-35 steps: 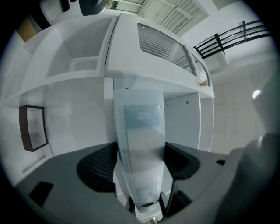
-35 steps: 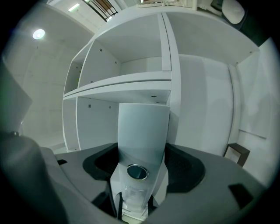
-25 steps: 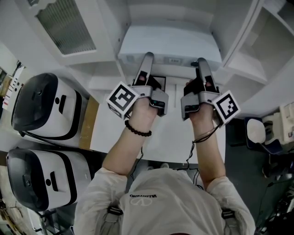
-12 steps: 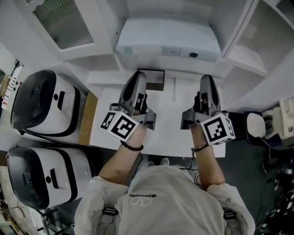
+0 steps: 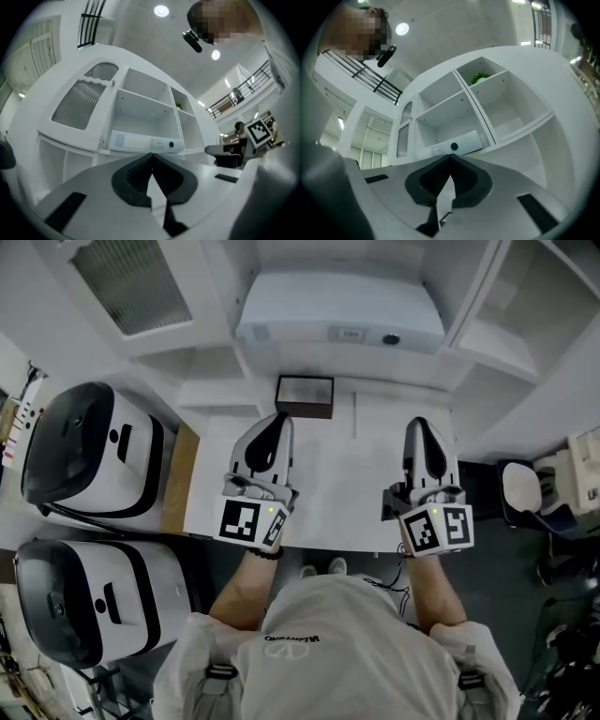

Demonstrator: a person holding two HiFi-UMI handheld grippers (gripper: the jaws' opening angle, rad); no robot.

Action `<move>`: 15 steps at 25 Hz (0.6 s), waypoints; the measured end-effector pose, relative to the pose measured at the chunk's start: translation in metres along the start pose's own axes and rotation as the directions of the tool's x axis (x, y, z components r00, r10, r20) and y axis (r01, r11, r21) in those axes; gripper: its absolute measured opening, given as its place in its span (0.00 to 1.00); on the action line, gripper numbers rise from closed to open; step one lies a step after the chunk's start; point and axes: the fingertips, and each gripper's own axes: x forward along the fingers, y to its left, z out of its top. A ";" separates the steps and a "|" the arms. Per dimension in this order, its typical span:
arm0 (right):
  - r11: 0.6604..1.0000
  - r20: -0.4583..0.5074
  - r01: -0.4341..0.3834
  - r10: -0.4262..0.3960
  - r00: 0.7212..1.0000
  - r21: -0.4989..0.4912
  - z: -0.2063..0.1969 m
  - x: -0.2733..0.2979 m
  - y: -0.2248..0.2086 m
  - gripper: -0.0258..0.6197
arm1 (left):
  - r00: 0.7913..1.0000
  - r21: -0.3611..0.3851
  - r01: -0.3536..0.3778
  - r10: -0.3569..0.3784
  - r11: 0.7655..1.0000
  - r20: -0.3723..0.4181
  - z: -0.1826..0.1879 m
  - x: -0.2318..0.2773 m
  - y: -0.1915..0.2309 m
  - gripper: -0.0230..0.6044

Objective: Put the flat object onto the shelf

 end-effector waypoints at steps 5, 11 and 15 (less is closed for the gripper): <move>0.998 -0.038 -0.016 0.014 0.999 -0.066 -0.011 -0.016 0.003 0.06 | 0.999 0.008 -0.018 0.019 1.000 -0.031 -0.012 -0.015 0.001 0.04; 0.997 -0.067 -0.026 0.022 0.998 -0.071 -0.018 -0.026 0.007 0.05 | 0.998 0.006 -0.056 0.056 0.998 -0.039 -0.013 -0.023 0.007 0.04; 0.996 -0.071 -0.034 0.028 0.997 -0.086 -0.018 -0.027 0.010 0.05 | 0.998 0.004 -0.053 0.053 0.999 -0.038 -0.013 -0.023 0.005 0.04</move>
